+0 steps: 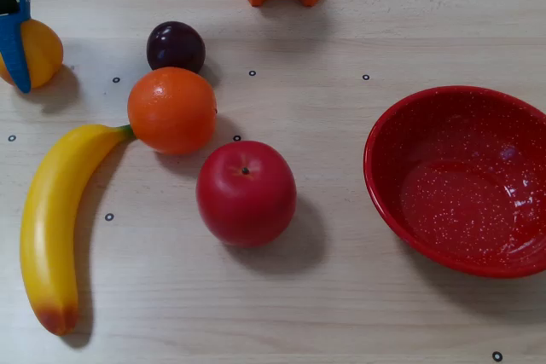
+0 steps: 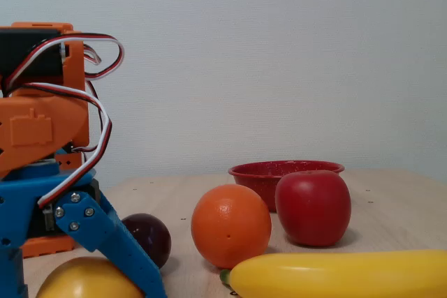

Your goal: Put peach in the red bowl.

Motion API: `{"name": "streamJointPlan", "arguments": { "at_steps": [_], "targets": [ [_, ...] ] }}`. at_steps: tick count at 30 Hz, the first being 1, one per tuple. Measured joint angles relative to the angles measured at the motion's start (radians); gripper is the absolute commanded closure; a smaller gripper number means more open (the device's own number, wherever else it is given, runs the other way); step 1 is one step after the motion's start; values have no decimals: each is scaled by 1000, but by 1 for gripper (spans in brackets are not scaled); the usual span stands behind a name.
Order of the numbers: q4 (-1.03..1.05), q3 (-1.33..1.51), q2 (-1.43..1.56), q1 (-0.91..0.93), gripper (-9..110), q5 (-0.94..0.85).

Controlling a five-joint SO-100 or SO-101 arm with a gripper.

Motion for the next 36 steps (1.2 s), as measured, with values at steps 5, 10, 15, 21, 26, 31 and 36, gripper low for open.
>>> {"name": "streamJointPlan", "arguments": {
  "at_steps": [5,10,15,21,26,31,36],
  "targets": [
    [0,0,0,0,102,0],
    [0,0,0,0,102,-5],
    [21,-17,-2,-2,102,-44],
    [21,-18,-2,-2,102,-44],
    [60,-18,2,-8,102,-41],
    [112,-18,2,-8,102,-25],
    [124,-17,112,-8,102,9]
  ]
}}
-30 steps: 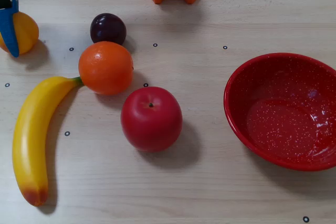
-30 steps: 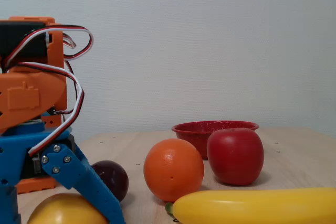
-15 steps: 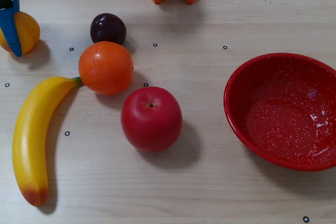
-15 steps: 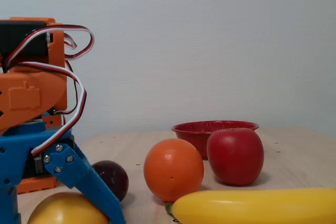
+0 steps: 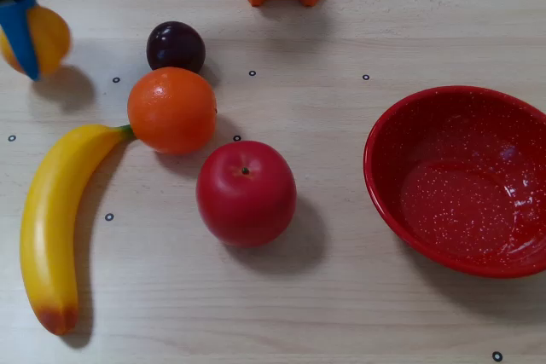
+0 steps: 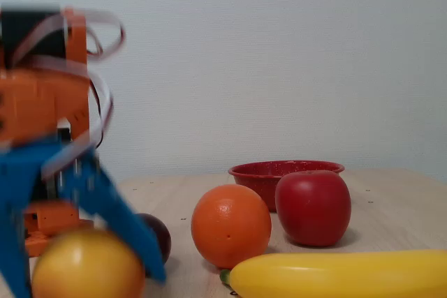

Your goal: Put peach in the red bowl.

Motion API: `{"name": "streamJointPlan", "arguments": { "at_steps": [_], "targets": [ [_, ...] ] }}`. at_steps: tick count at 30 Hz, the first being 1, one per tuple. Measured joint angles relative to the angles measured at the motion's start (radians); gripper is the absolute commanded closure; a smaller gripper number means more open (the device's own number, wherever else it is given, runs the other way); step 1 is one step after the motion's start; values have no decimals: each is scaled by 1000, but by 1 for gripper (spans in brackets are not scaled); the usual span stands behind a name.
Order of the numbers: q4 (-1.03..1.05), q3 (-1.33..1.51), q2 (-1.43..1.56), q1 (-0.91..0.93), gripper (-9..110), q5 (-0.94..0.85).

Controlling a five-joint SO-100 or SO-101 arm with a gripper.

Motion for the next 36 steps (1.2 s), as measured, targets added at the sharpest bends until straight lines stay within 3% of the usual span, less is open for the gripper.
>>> {"name": "streamJointPlan", "arguments": {
  "at_steps": [8,26,36],
  "targets": [
    [18,0,58,-23,102,91],
    [126,-126,252,-291,102,393],
    [146,81,500,-377,102,417]
  ]
}}
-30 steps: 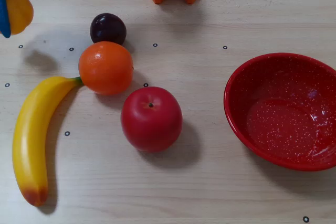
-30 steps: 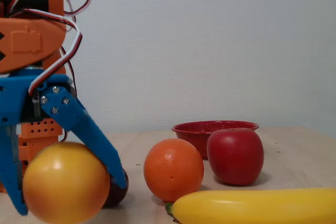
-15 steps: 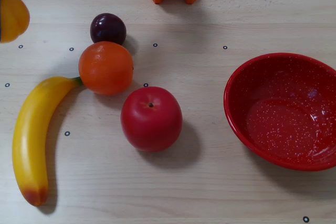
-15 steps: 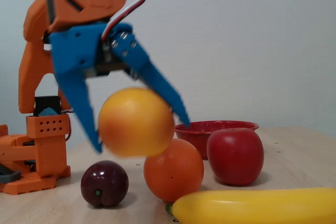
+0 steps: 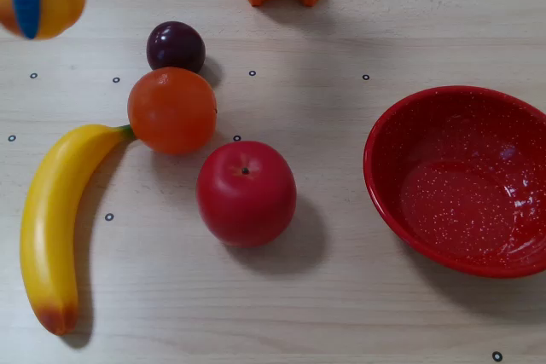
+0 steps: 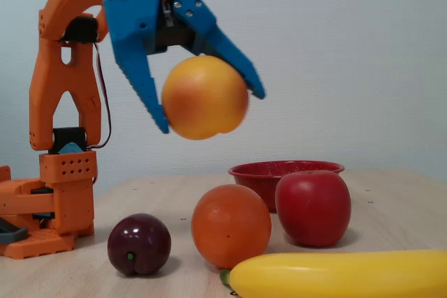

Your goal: Put peach in the red bowl.

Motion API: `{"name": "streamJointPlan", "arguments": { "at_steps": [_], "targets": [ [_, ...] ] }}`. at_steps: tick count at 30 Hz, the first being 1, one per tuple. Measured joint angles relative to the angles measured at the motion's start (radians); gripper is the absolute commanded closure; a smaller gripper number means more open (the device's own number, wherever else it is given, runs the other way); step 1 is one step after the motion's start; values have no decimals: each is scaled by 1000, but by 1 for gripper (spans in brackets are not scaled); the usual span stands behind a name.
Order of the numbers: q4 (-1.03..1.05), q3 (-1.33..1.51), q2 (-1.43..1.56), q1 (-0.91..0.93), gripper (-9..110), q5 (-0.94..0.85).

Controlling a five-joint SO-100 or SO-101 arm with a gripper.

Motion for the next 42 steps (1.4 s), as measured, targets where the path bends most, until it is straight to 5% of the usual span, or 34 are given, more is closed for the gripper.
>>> {"name": "streamJointPlan", "arguments": {
  "at_steps": [17,42],
  "targets": [
    [-95,407,314,-64,102,0],
    [-403,402,179,-842,102,364]
  ]
}}
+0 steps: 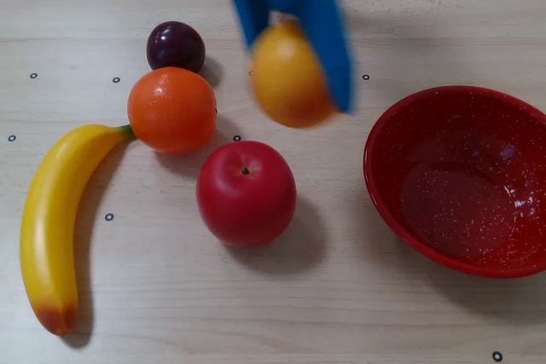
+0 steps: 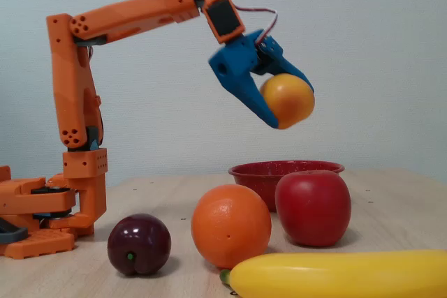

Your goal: Put peach in the red bowl.

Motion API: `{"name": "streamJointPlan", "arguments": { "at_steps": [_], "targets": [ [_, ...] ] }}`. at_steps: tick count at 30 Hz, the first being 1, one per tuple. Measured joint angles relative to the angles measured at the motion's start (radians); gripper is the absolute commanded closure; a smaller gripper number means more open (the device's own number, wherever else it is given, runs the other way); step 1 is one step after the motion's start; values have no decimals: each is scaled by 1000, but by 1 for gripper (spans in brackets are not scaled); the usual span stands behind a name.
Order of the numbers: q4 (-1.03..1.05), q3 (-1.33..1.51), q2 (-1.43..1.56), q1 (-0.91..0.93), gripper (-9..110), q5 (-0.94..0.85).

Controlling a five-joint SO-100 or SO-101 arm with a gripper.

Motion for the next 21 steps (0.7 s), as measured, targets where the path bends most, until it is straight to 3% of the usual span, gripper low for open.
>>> {"name": "streamJointPlan", "arguments": {
  "at_steps": [21],
  "targets": [
    [-58,-167,-331,-336,102,66]
  ]
}}
